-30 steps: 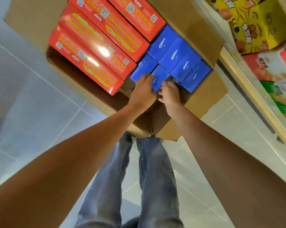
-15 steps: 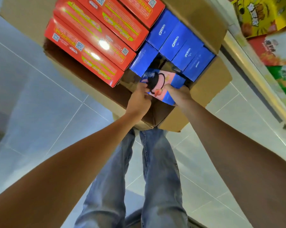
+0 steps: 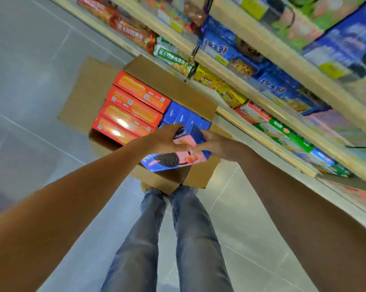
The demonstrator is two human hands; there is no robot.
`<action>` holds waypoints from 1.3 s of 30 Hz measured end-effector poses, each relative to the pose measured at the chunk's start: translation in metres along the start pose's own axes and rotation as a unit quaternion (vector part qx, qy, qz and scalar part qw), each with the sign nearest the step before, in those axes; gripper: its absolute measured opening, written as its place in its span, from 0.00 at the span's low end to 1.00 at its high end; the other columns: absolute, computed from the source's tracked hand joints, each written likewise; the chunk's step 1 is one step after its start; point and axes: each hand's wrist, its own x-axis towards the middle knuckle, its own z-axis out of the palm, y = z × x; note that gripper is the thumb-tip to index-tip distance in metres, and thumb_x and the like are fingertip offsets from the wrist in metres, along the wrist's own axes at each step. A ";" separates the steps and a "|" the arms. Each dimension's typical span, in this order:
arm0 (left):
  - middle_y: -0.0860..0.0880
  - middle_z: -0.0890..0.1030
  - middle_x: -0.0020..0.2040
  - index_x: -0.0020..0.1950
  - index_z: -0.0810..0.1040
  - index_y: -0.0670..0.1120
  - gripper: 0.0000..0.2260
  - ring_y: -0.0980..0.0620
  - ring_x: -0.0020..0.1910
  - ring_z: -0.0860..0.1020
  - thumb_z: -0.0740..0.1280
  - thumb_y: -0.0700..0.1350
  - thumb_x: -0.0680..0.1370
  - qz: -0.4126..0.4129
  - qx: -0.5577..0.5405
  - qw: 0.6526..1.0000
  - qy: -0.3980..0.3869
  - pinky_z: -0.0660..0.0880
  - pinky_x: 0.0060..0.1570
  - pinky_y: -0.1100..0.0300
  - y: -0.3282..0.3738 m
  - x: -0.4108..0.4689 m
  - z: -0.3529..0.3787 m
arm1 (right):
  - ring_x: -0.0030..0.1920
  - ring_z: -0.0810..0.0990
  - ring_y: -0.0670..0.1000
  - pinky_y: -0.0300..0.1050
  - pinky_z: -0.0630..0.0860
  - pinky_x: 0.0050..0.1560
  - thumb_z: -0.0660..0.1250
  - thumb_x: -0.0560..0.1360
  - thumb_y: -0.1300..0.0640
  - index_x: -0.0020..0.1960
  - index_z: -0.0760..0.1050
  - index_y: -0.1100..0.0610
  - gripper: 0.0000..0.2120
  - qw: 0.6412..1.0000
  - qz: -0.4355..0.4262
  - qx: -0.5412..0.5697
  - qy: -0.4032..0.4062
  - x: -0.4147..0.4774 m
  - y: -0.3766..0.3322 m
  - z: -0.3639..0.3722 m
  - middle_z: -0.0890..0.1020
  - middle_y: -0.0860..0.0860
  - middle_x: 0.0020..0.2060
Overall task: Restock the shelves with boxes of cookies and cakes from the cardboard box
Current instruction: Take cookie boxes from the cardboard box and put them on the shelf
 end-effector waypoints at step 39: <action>0.41 0.73 0.61 0.67 0.67 0.42 0.20 0.41 0.59 0.72 0.59 0.52 0.81 0.426 0.141 0.644 0.619 0.69 0.53 0.49 0.496 -0.466 -0.295 | 0.37 0.72 0.53 0.45 0.64 0.36 0.63 0.76 0.40 0.40 0.71 0.57 0.20 0.545 -0.485 0.069 0.680 -0.705 -0.336 -0.028 0.73 0.57 0.36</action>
